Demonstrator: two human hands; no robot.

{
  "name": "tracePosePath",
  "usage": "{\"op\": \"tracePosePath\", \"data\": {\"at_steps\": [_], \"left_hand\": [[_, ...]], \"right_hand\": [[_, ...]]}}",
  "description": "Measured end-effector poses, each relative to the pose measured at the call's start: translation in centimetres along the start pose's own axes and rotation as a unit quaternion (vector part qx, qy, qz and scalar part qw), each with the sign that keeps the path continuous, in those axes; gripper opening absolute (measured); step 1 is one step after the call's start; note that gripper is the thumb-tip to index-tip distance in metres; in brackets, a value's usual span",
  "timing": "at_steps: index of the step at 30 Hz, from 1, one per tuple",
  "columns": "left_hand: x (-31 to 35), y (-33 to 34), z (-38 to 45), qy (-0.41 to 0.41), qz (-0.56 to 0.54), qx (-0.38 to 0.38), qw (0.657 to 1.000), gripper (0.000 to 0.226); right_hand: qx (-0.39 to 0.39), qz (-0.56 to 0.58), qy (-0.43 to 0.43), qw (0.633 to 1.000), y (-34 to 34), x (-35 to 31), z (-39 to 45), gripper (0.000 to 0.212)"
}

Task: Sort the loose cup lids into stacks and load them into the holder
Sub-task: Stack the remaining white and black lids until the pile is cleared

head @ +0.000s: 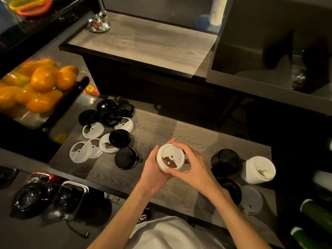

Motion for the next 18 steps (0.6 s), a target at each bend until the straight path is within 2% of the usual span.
{"op": "tracePosePath", "data": {"at_steps": [2,5,7,8,9,11,14,18], "left_hand": [[0.3,-0.4,-0.2,0.001,0.016,0.015,1.0,0.059],[0.7,-1.9,-0.4,0.064,0.076,0.063,0.993,0.049],[1.2,-3.9,-0.2,0.077,0.053,0.139,0.986,0.058],[1.6,-4.4,-0.1,0.065,0.004,0.164,0.984,0.056],[1.9,-5.3,0.1,0.061,-0.032,0.199,0.978,0.048],[1.6,-6.5,0.1,0.023,-0.094,0.236,0.967,0.057],[1.7,-6.9,-0.1,0.023,-0.119,0.23,0.966,0.064],[1.8,-6.7,-0.3,0.039,-0.123,0.217,0.968,0.051]], "right_hand": [[-0.03,-0.004,-0.005,1.0,0.2,-0.1,0.5,0.078],[-0.057,0.001,0.0,0.998,0.9,0.6,2.2,0.071],[-0.026,-0.011,0.051,0.998,1.6,1.9,3.8,0.06],[-0.017,-0.048,0.077,0.996,1.9,2.6,4.4,0.06],[-0.028,-0.098,0.093,0.99,2.5,3.4,5.1,0.065],[-0.08,-0.153,0.096,0.98,3.9,4.6,5.7,0.082],[-0.126,-0.183,0.053,0.973,6.0,5.3,6.3,0.102],[-0.151,-0.263,0.002,0.953,7.3,5.5,6.9,0.096]]}}
Point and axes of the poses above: each hand's wrist, its own z-axis towards the middle knuckle, its own y-axis out of the palm, x = y × z, the point moved 1 cm from there along z, towards the middle knuckle, and after that the axes turned 3 degrees about y, right-handed, at the moved point
